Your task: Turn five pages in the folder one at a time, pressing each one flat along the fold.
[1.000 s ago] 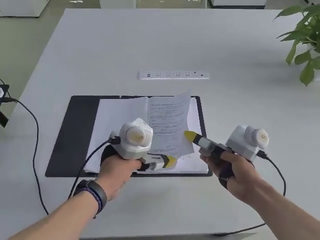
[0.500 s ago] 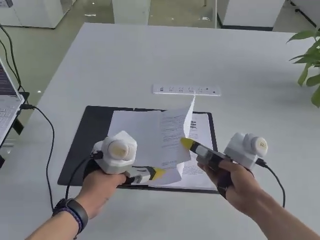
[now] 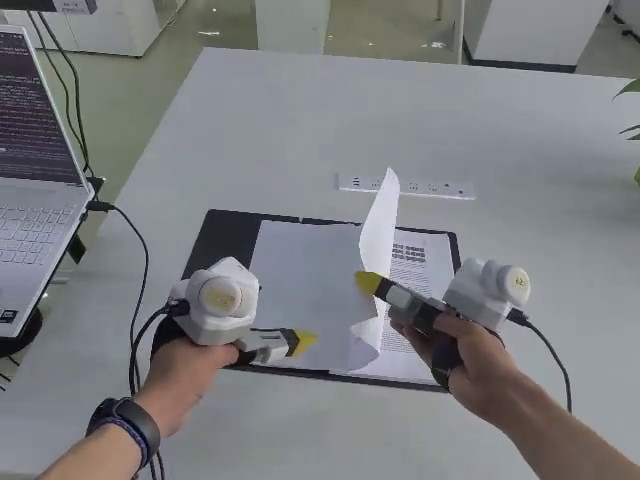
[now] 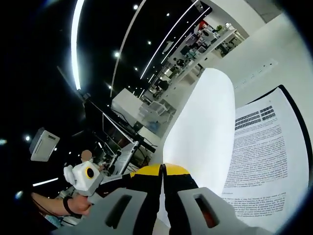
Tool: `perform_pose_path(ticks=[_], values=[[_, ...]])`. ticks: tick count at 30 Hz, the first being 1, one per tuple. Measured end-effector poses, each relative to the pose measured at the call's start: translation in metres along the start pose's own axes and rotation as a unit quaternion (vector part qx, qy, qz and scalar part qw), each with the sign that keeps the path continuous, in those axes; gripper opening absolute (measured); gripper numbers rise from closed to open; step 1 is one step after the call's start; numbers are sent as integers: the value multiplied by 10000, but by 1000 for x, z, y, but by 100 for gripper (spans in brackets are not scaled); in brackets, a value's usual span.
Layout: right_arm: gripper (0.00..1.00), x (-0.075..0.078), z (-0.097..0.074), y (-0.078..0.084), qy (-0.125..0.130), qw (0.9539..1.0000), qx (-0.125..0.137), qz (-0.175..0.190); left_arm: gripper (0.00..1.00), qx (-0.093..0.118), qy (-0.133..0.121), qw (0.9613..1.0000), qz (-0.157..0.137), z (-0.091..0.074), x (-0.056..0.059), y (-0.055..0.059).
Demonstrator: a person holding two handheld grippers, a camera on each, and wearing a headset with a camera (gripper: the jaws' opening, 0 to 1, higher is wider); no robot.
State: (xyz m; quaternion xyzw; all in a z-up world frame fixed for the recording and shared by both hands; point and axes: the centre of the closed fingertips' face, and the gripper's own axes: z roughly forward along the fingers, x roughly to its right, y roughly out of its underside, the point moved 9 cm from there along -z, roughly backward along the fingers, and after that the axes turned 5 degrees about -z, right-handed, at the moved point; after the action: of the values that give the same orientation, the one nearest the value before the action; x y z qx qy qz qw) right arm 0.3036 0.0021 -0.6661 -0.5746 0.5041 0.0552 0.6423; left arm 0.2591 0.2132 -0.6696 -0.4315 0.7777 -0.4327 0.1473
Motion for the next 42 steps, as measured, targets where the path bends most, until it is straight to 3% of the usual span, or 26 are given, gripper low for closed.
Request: perform_pose_path(ticks=[10,15,21,30,38,42], values=[[0,-16,27,9,-136,9997,-195,-87,69,103,-211,9997,-111,-32,-22,12],[0,-24,44,18,-208,9987,-431,-146,69,188,-302,9991,-229,-43,-30,19],[0,-29,63,30,-278,9975,-634,-129,69,185,-303,9990,-277,-47,-33,28],[0,-35,92,47,-329,9954,-900,4,70,248,-264,9988,-339,-53,-36,33],[0,-31,112,66,-219,9920,-1228,176,70,277,-299,9982,-446,-59,-43,41],[0,-22,120,73,-97,9908,-1308,341,70,261,-310,9977,-546,-56,-45,48]])
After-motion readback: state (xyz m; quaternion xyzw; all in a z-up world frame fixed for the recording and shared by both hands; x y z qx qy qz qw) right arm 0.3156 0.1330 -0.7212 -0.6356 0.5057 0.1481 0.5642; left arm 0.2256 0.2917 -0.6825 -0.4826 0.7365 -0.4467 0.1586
